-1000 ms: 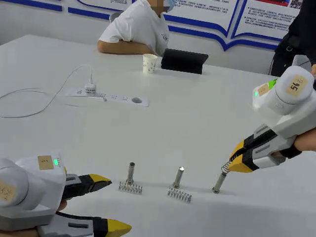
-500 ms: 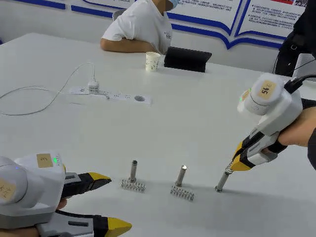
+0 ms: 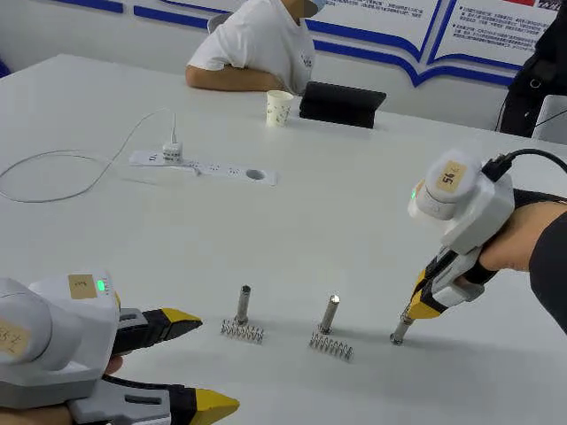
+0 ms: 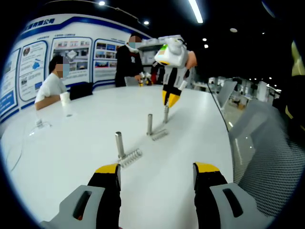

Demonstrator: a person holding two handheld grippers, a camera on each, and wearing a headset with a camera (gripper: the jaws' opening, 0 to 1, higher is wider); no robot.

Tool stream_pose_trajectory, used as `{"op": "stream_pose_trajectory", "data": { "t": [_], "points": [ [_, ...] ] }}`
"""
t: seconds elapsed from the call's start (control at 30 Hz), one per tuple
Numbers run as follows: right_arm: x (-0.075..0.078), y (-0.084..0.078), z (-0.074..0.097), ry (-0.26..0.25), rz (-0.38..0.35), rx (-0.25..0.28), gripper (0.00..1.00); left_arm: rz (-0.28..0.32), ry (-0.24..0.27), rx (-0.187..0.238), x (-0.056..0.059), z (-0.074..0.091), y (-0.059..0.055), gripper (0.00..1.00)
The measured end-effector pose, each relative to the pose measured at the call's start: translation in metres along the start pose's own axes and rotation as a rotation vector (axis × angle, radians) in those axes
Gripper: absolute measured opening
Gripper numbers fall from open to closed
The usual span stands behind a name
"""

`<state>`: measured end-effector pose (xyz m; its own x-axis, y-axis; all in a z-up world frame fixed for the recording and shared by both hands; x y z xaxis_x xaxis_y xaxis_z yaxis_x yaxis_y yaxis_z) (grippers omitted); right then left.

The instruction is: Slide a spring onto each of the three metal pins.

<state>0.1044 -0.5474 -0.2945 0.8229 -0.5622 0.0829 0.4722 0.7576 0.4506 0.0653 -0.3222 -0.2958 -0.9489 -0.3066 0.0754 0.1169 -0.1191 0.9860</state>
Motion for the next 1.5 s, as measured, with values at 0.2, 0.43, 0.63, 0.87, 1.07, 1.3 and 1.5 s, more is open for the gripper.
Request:
{"op": "stream_pose_trajectory", "data": {
  "t": [0.2,0.43,0.63,0.87,1.07,1.3,1.5],
  "points": [
    [0.001,-0.005,-0.012,0.002,-0.019,-0.004,0.12,0.001,0.0,0.001,0.0,-0.001,0.001,0.62],
    [-0.001,-0.011,-0.023,0.005,-0.014,-0.022,0.12,0.003,0.0,0.003,0.001,-0.002,0.001,0.62],
    [-0.001,-0.013,-0.027,0.003,-0.015,-0.022,0.12,0.003,0.002,0.006,-0.001,-0.002,0.002,0.62],
    [-0.001,-0.013,-0.025,0.004,-0.011,-0.007,0.13,0.0,0.0,0.007,-0.001,-0.003,0.003,0.62],
    [-0.002,-0.011,-0.022,-0.004,0.0,0.019,0.18,-0.004,-0.004,0.006,0.0,-0.004,0.004,0.62],
    [-0.006,0.002,-0.013,-0.035,0.042,0.067,0.22,-0.008,-0.01,0.005,0.001,-0.005,0.005,0.62],
    [-0.019,0.019,-0.01,-0.027,0.057,0.114,0.22,-0.012,-0.016,0.004,0.003,-0.006,0.006,0.62]
  ]
}}
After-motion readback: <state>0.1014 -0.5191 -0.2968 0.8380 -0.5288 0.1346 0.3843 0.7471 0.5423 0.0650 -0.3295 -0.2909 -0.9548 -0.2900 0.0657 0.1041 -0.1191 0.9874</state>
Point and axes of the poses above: the centre of the closed fingertips' face, and the gripper's own axes: z roughly backward along the fingers, x roughly to its right, y roughly out of its top, the point moved 1 cm from there along z, roughly backward along the fingers, and after that the axes turned 14 degrees about x, right-handed, at the moved point
